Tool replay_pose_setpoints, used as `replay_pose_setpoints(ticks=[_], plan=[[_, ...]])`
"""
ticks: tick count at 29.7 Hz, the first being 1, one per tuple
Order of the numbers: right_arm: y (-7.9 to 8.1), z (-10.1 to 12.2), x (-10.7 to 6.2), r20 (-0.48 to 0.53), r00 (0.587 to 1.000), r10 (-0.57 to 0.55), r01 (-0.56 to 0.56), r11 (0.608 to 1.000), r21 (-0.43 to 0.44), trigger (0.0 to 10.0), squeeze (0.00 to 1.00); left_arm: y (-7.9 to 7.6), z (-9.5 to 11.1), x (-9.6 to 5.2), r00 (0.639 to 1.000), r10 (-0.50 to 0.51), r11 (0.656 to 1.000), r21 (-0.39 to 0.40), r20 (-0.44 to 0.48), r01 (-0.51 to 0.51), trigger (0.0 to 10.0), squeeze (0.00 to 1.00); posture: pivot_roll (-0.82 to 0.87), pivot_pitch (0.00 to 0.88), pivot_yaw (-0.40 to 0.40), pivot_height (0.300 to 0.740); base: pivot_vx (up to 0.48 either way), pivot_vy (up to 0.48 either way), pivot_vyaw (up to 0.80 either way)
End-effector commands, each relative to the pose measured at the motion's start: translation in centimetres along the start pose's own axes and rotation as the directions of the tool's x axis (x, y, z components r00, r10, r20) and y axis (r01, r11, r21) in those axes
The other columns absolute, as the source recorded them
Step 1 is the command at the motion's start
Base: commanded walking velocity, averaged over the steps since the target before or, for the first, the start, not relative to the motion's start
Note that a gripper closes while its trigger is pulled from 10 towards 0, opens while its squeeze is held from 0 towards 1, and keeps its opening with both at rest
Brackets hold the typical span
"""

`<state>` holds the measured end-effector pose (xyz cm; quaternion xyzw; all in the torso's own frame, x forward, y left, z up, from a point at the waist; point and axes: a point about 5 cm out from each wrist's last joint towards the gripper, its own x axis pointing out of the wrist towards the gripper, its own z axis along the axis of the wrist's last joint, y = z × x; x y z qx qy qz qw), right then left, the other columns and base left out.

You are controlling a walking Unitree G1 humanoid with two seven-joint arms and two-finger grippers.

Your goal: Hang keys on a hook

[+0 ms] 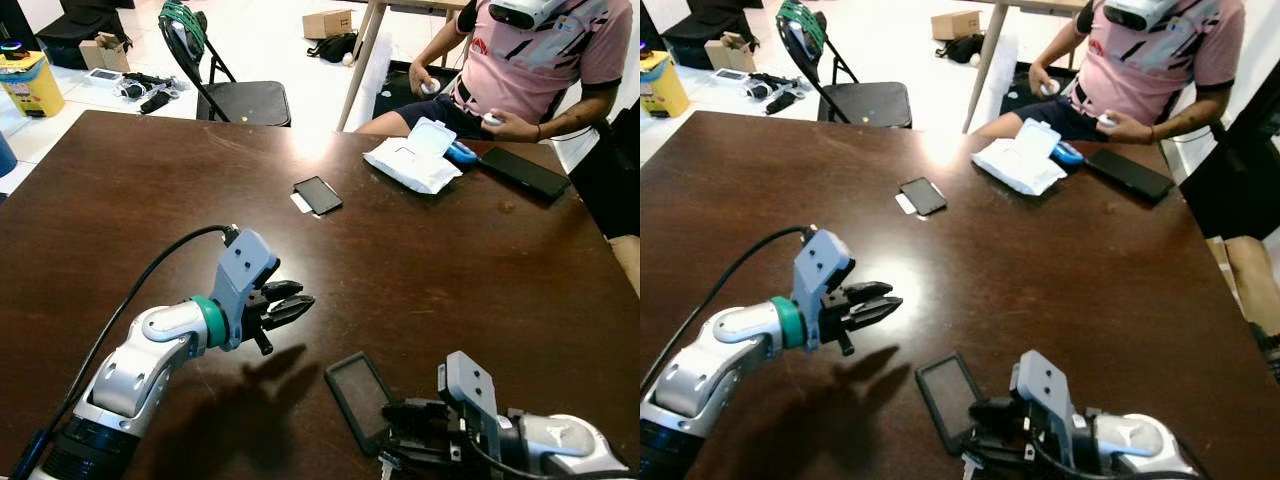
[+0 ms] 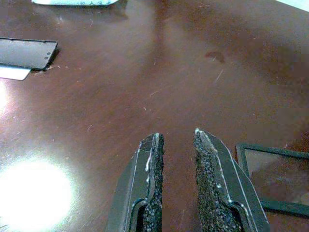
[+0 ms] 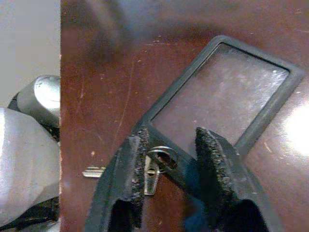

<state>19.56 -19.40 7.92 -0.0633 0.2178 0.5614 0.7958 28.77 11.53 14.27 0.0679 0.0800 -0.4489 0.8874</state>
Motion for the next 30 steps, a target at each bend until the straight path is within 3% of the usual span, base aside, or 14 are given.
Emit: replay_pose_setpoints(ticks=[1, 11, 12, 14, 15, 17, 19, 20, 21, 22, 24, 27, 30], plan=[[0.2, -1.0, 0.0, -0.024, 1.0, -0.001, 0.002, 0.999, 0.05, 0.0, 0.0, 0.1, -0.4, -0.4, 1.0, 0.008, 1.0, 0.001, -0.011, -0.008, 10.0, 0.0, -0.02, 0.0, 0.079, 0.74, 0.0, 0.0, 0.0], [-0.4, -0.8, 0.0, 0.004, 0.999, -0.04, 0.04, 0.998, 0.046, 0.0, 0.0, 0.2, -0.4, -0.3, 1.0, 0.01, 1.0, 0.0, -0.011, -0.01, 10.0, 0.0, -0.03, 0.0, 0.078, 0.74, 0.0, 0.0, 0.0], [-1.5, 0.5, 0.0, 0.058, 0.99, -0.128, 0.128, 0.992, 0.008, 8.0, 0.0, 0.2, -0.3, -0.3, 1.0, 0.011, 1.0, 0.001, -0.01, -0.011, 10.0, 0.0, -0.03, 0.0, 0.078, 0.74, 0.0, 0.0, 0.0], [-1.8, 0.8, -0.1, 0.073, 0.986, -0.15, 0.151, 0.989, -0.001, 8.0, 0.0, 0.2, -0.3, -0.3, 1.0, 0.012, 1.0, 0.001, -0.009, -0.012, 10.0, 0.0, -0.03, 0.0, 0.078, 0.74, 0.0, 0.0, 0.0], [-2.5, 2.3, -0.2, 0.147, 0.97, -0.192, 0.194, 0.981, 0.001, 10.0, 0.0, 0.2, -0.3, -0.3, 1.0, 0.013, 1.0, 0.001, -0.006, -0.013, 10.0, 0.0, -0.03, 0.0, 0.077, 0.74, 0.0, 0.0, 0.0], [-2.9, 3.3, -0.3, 0.197, 0.957, -0.213, 0.216, 0.976, 0.006, 10.0, 0.0, 0.2, -0.3, -0.3, 1.0, 0.014, 1.0, 0.001, -0.004, -0.014, 10.0, 0.0, -0.03, 0.0, 0.077, 0.74, 0.0, 0.0, 0.0], [-3.7, 7.1, -0.7, 0.368, 0.895, -0.252, 0.266, 0.964, 0.013, 10.0, 0.0, 0.3, 0.1, -0.4, 0.999, 0.019, 1.0, -0.015, 0.026, -0.019, 10.0, 0.0, -0.03, 0.0, 0.077, 0.74, 0.0, 0.0, 0.0], [-3.7, 7.1, -0.7, 0.368, 0.895, -0.252, 0.266, 0.964, 0.013, 10.0, 0.0, 0.3, 0.1, -0.4, 0.999, 0.019, 1.0, -0.015, 0.026, -0.019, 10.0, 0.0, -0.03, 0.0, 0.077, 0.74, 0.0, 0.0, 0.0], [-4.0, 9.0, -0.9, 0.451, 0.854, -0.258, 0.284, 0.959, 0.011, 10.0, 0.0, 0.5, 0.6, -0.4, 0.998, 0.026, 0.999, -0.03, 0.054, -0.024, 10.0, 0.0, -0.03, 0.0, 0.077, 0.74, 0.0, 0.0, 0.0], [-4.0, 9.0, -0.9, 0.451, 0.854, -0.258, 0.284, 0.959, 0.011, 10.0, 0.0, 0.5, 0.6, -0.4, 0.998, 0.026, 0.999, -0.03, 0.054, -0.024, 10.0, 0.0, -0.03, 0.0, 0.077, 0.74, 0.0, 0.0, 0.0], [-4.2, 12.1, -0.8, 0.575, 0.776, -0.259, 0.307, 0.952, 0.013, 10.0, 0.0, 0.7, 1.6, -0.4, 0.994, 0.038, 0.998, -0.047, 0.102, -0.034, 10.0, 0.0, -0.02, 0.0, 0.072, 0.74, 0.0, 0.0, 0.0], [-4.1, 13.5, -0.4, 0.625, 0.74, -0.249, 0.31, 0.951, 0.012, 10.0, 0.0, 0.8, 2.2, -0.5, 0.991, 0.046, 0.998, -0.05, 0.127, -0.04, 10.0, 0.0, -0.01, 0.0, 0.068, 0.74, 0.0, 0.0, 0.0], [-4.2, 16.0, 0.9, 0.701, 0.667, -0.25, 0.332, 0.943, 0.021, 10.0, 0.0, 0.9, 3.7, -0.7, 0.98, 0.065, 0.997, -0.058, 0.19, -0.055, 10.0, 0.0, -0.01, 0.0, 0.065, 0.74, 0.0, 0.0, 0.0]])
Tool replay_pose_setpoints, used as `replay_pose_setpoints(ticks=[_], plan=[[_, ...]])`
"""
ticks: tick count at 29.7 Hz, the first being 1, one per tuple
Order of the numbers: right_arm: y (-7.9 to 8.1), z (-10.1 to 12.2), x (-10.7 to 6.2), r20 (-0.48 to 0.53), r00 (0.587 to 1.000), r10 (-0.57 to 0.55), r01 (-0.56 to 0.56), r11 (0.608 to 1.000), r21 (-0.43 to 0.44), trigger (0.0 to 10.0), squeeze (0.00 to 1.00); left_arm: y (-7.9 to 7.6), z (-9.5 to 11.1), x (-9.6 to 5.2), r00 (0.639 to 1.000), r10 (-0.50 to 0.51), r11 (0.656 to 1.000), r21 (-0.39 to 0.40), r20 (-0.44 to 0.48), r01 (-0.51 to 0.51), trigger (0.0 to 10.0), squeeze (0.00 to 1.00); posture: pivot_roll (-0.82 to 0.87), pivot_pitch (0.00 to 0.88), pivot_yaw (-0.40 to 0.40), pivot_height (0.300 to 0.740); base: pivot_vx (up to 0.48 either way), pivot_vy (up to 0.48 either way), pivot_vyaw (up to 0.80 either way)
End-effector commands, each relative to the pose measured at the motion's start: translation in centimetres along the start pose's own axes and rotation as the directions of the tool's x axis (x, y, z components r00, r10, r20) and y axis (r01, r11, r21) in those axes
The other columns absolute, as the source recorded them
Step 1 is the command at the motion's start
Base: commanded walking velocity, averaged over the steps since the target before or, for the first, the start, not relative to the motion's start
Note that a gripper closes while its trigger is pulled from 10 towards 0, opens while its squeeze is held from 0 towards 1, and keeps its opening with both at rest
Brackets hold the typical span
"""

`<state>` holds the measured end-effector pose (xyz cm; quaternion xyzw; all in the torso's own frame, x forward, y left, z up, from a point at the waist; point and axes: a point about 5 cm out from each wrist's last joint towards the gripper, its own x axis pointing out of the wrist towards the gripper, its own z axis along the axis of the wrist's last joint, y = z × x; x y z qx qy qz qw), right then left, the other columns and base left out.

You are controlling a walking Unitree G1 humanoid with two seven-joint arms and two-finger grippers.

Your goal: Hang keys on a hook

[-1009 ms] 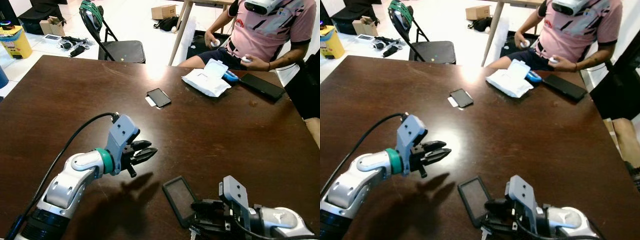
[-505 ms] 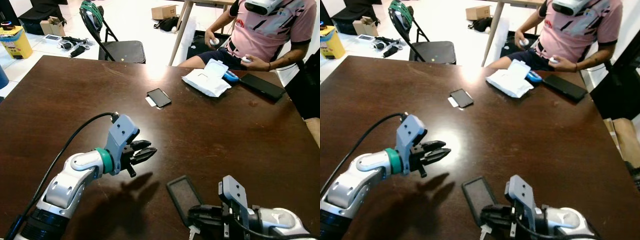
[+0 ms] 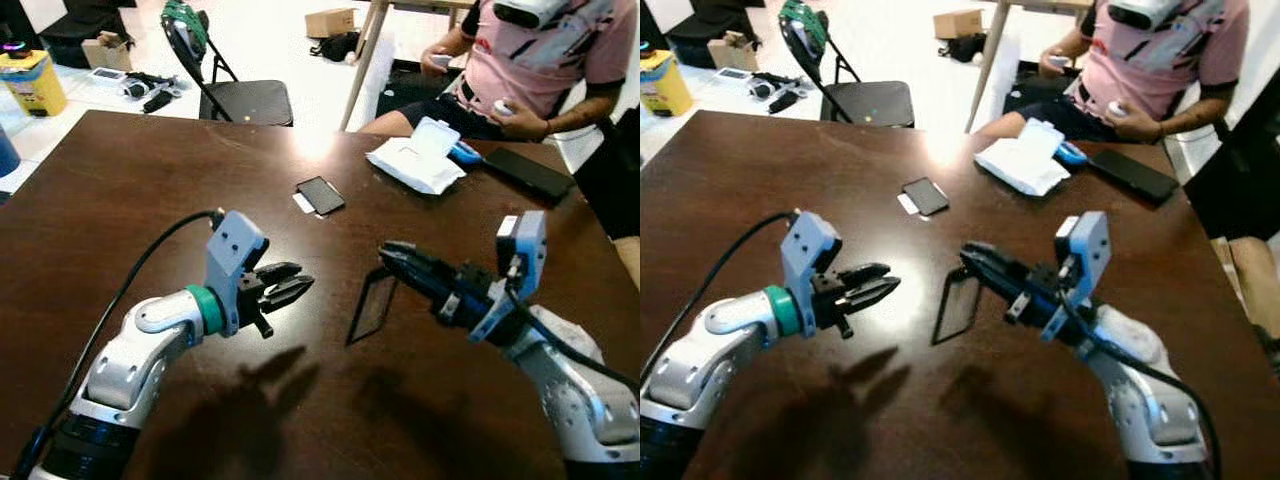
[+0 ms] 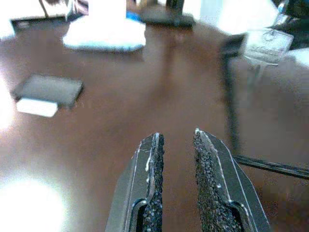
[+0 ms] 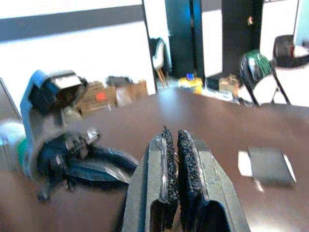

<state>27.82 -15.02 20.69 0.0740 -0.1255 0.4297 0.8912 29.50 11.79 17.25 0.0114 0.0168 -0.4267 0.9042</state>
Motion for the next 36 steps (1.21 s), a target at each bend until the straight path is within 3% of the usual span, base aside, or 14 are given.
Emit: replay_pose_setpoints(ticks=[1, 13, 18, 23, 27, 29, 30, 36], plan=[[0.1, 0.5, 0.7, 0.029, 0.999, -0.017, 0.017, 1.0, -0.014, 10.0, 0.0, 0.0, 0.8, -0.1, 1.0, 0.006, 1.0, -0.003, 0.03, -0.006, 10.0, 0.0, -0.01, 0.0, 0.065, 0.74, 0.0, 0.0, 0.0], [-0.3, 1.0, 3.2, 0.112, 0.983, -0.144, 0.143, 0.99, 0.019, 10.0, 0.0, -0.3, 1.6, -0.2, 0.997, 0.024, 1.0, -0.018, 0.075, -0.022, 10.0, 0.0, 0.0, 0.0, 0.056, 0.74, 0.0, 0.0, 0.0], [-0.2, 1.0, 3.4, 0.114, 0.976, -0.183, 0.184, 0.983, 0.007, 10.0, 0.0, 0.2, 2.1, -0.4, 0.992, 0.086, 0.996, 0.003, 0.094, -0.086, 10.0, 0.0, 0.0, 0.0, 0.056, 0.74, 0.0, 0.0, 0.0], [0.2, 0.2, 3.3, 0.095, 0.976, -0.198, 0.201, 0.979, -0.023, 10.0, 0.0, 0.8, 2.4, -1.1, 0.981, 0.17, 0.976, 0.121, 0.093, -0.181, 10.0, 0.0, 0.0, 0.0, 0.052, 0.74, 0.0, 0.0, 0.0], [1.1, -0.7, 3.1, 0.085, 0.979, -0.184, 0.188, 0.981, -0.05, 10.0, 0.0, 1.6, 2.0, -2.2, 0.951, 0.298, 0.92, 0.241, 0.085, -0.31, 10.0, 0.0, 0.0, 0.0, 0.052, 0.74, 0.0, 0.0, 0.0], [1.2, -0.8, 3.0, 0.086, 0.979, -0.182, 0.187, 0.981, -0.05, 10.0, 0.0, 1.6, 1.9, -2.3, 0.949, 0.305, 0.917, 0.244, 0.083, -0.316, 10.0, 0.0, 0.0, 0.0, 0.052, 0.74, 0.0, 0.0, 0.0], [1.3, -0.6, 2.9, 0.102, 0.975, -0.197, 0.202, 0.978, -0.046, 10.0, 0.0, 1.6, 1.8, -3.0, 0.939, 0.329, 0.916, 0.209, 0.102, -0.344, 10.0, 0.0, 0.0, 0.001, 0.053, 0.74, 0.0, 0.0, 0.0], [1.2, -0.5, 2.8, 0.11, 0.971, -0.212, 0.219, 0.974, -0.052, 10.0, 0.0, 1.8, 2.2, -3.3, 0.924, 0.36, 0.909, 0.174, 0.13, -0.378, 10.0, 0.0, 0.0, 0.0, 0.047, 0.74, 0.0, 0.0, 0.0]])
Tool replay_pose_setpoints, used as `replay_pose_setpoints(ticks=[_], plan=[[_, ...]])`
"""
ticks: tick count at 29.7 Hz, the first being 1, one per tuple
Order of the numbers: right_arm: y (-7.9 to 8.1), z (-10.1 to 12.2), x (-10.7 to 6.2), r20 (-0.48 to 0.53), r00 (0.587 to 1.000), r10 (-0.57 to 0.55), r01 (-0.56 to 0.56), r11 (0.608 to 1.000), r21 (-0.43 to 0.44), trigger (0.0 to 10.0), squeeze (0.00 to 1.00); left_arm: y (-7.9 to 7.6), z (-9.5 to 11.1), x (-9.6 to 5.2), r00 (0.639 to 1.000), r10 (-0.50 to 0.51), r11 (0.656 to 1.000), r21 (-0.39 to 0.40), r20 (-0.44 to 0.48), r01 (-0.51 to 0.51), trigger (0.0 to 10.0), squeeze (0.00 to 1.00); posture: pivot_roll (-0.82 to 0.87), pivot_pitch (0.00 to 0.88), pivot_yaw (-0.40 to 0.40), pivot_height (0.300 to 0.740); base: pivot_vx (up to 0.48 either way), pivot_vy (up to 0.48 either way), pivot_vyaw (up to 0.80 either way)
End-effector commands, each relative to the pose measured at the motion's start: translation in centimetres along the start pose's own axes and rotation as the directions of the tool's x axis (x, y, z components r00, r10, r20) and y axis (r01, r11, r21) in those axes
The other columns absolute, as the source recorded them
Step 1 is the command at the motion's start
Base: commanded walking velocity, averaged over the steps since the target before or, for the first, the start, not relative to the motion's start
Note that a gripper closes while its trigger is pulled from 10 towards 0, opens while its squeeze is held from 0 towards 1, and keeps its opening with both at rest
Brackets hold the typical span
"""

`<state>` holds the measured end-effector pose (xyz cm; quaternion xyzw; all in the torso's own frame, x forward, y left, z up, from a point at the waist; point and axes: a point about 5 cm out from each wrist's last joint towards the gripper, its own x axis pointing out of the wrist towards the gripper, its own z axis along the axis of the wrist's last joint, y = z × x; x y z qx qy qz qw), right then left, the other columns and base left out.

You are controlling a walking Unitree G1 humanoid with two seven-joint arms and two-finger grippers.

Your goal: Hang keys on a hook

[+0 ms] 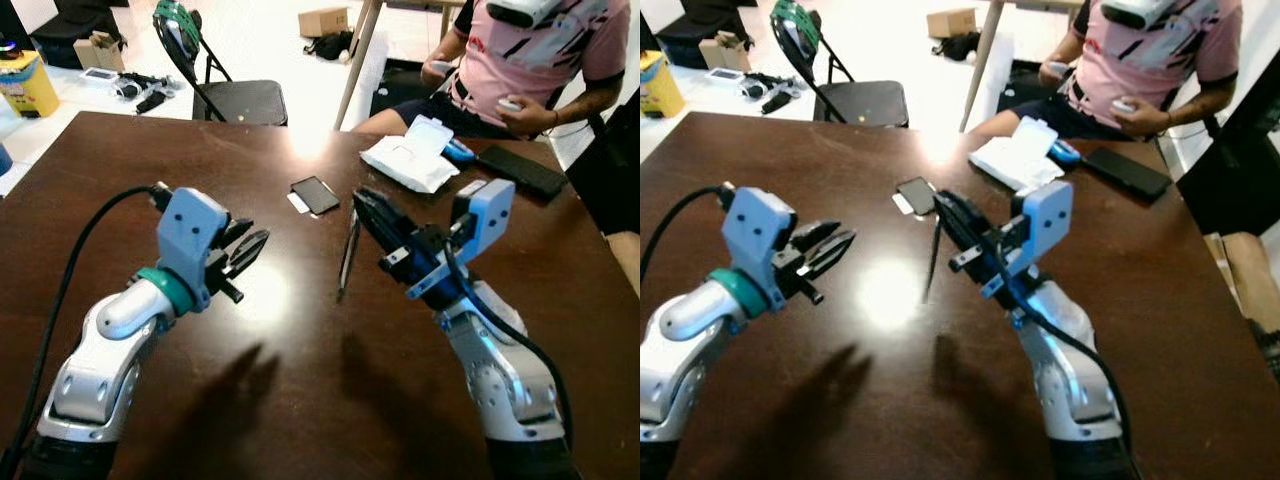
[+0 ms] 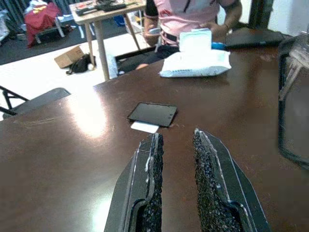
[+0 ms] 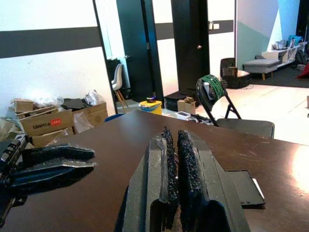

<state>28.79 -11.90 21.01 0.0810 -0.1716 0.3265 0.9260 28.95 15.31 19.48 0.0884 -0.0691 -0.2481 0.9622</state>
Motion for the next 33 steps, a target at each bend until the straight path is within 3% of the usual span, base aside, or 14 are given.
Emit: replay_pose_setpoints(ticks=[1, 19, 20, 22, 23, 33], plan=[[0.09, 0.01, -0.06, 0.009, 1.0, -0.005, 0.005, 1.0, -0.013, 10.0, 0.0, 0.01, 0.53, 0.19, 0.999, 0.024, 1.0, -0.016, 0.031, -0.023, 10.0, 0.0, 0.0, 0.0, 0.044, 0.74, 0.0, 0.0, 0.0], [0.32, -0.54, 0.16, 0.001, 1.0, -0.011, 0.011, 0.999, -0.036, 10.0, 0.0, -0.11, 0.86, 0.45, 0.997, 0.056, 0.998, -0.013, 0.056, -0.056, 10.0, 0.0, 0.01, 0.0, 0.043, 0.74, 0.0, 0.0, 0.0], [0.21, -0.61, 0.14, 0.005, 1.0, -0.023, 0.023, 0.999, -0.04, 1.1, 0.0, -0.08, 0.87, 0.46, 0.997, 0.058, 0.998, -0.012, 0.056, -0.057, 10.0, 0.0, 0.01, 0.0, 0.044, 0.74, 0.0, 0.0, 0.0], [0.18, -0.61, 0.13, 0.008, 1.0, -0.026, 0.026, 0.999, -0.04, 1.1, 0.0, -0.07, 0.87, 0.46, 0.997, 0.058, 0.998, -0.012, 0.056, -0.057, 10.0, 0.0, 0.01, 0.0, 0.044, 0.74, 0.0, 0.0, 0.0], [0.19, -0.61, 0.12, 0.01, 1.0, -0.025, 0.025, 0.999, -0.043, 0.0, 0.0, -0.06, 0.87, 0.46, 0.997, 0.059, 0.998, -0.011, 0.056, -0.058, 10.0, 0.0, 0.01, 0.0, 0.044, 0.74, 0.0, 0.0, 0.0], [0.33, -0.64, 0.07, 0.019, 1.0, -0.012, 0.013, 0.999, -0.037, 0.0, 0.0, -0.05, 0.91, 0.5, 0.997, 0.057, 0.998, -0.009, 0.056, -0.057, 10.0, 0.0, 0.01, 0.0, 0.046, 0.74, 0.0, 0.0, 0.0]])
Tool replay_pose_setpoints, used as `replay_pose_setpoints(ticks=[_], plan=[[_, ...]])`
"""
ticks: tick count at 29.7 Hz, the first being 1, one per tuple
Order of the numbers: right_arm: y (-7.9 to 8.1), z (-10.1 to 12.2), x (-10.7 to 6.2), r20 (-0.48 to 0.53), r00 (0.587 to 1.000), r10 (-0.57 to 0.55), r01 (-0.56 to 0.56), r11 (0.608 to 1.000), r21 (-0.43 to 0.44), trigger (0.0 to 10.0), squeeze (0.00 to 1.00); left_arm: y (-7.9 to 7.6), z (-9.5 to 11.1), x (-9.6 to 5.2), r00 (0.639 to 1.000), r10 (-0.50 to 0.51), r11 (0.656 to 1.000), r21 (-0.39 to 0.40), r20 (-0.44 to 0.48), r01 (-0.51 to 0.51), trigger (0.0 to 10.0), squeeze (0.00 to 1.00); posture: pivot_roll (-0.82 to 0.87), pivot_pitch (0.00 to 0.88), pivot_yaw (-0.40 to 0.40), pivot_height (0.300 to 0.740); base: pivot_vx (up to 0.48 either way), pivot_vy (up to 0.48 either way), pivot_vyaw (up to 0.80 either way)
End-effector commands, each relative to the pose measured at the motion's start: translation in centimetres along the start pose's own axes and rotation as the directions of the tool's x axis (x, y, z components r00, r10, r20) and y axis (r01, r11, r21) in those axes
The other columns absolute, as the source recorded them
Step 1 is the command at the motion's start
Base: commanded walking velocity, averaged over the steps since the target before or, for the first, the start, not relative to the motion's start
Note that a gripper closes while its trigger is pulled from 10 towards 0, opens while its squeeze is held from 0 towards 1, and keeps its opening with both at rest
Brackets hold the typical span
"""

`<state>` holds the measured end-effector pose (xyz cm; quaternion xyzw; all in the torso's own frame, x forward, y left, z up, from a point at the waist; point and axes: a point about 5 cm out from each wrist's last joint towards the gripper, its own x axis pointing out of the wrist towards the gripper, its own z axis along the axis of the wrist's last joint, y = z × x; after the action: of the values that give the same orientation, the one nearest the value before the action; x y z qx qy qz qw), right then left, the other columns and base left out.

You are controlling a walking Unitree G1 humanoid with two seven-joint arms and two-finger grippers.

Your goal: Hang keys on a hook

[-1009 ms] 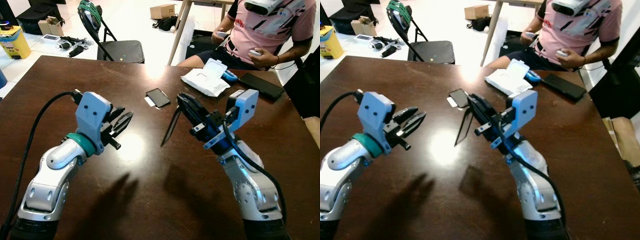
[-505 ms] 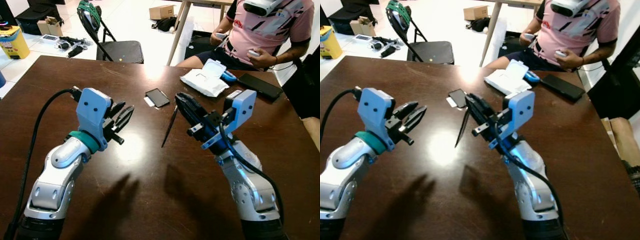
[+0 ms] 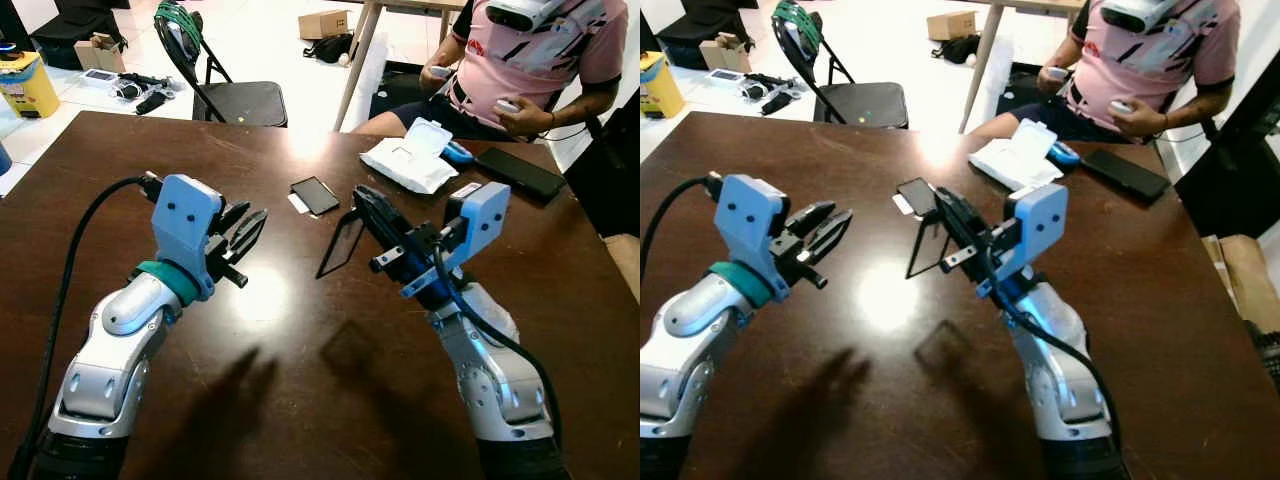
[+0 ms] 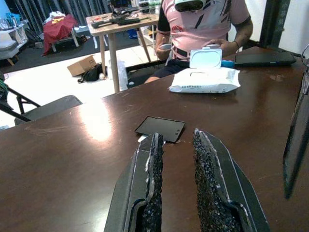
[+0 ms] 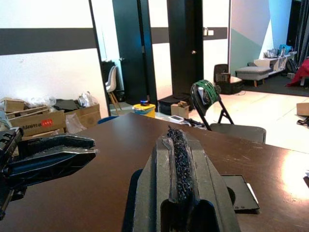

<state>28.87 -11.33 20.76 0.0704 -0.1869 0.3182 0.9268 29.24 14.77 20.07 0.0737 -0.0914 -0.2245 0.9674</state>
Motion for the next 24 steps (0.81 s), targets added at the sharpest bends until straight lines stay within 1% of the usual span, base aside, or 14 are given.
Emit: replay_pose_setpoints(ticks=[1, 7, 8, 10, 19, 24], plan=[[-0.04, -0.24, -0.22, -0.003, 1.0, -0.002, 0.002, 1.0, -0.005, 0.0, 0.0, 0.17, 0.32, -0.03, 1.0, 0.003, 1.0, 0.008, 0.012, -0.003, 10.0, 0.0, 0.01, 0.0, 0.047, 0.74, 0.0, 0.0, 0.0], [-0.16, -0.34, -0.18, -0.011, 1.0, -0.011, 0.01, 1.0, -0.011, 0.0, 0.0, 0.2, 0.35, -0.01, 1.0, 0.006, 1.0, 0.01, 0.014, -0.006, 10.0, 0.0, 0.01, 0.0, 0.047, 0.74, 0.0, 0.0, 0.0], [-0.2, -0.38, -0.16, -0.014, 1.0, -0.013, 0.013, 1.0, -0.015, 9.8, 0.0, 0.2, 0.36, 0.0, 1.0, 0.007, 1.0, 0.01, 0.014, -0.007, 10.0, 0.0, 0.01, 0.0, 0.047, 0.74, 0.0, 0.0, 0.0], [-0.23, -0.42, -0.12, -0.017, 1.0, -0.017, 0.016, 1.0, -0.017, 10.0, 0.0, 0.22, 0.33, 0.01, 1.0, 0.008, 1.0, 0.01, 0.014, -0.008, 10.0, 0.0, 0.01, 0.0, 0.047, 0.74, 0.0, 0.0, 0.0], [-0.15, -0.43, -0.05, -0.017, 1.0, -0.019, 0.019, 1.0, -0.015, 10.0, 0.0, 0.28, 0.17, -0.05, 1.0, 0.011, 1.0, 0.006, 0.009, -0.011, 10.0, 0.0, 0.01, 0.0, 0.048, 0.74, 0.0, 0.0, 0.0], [0.6, -0.75, -0.06, -0.048, 0.999, 0.012, -0.012, 1.0, 0.006, 10.0, 0.0, 0.26, 0.07, -0.11, 1.0, 0.008, 1.0, 0.002, -0.001, -0.008, 10.0, 0.0, 0.01, 0.0, 0.048, 0.74, -0.334, 0.0, 0.0]])
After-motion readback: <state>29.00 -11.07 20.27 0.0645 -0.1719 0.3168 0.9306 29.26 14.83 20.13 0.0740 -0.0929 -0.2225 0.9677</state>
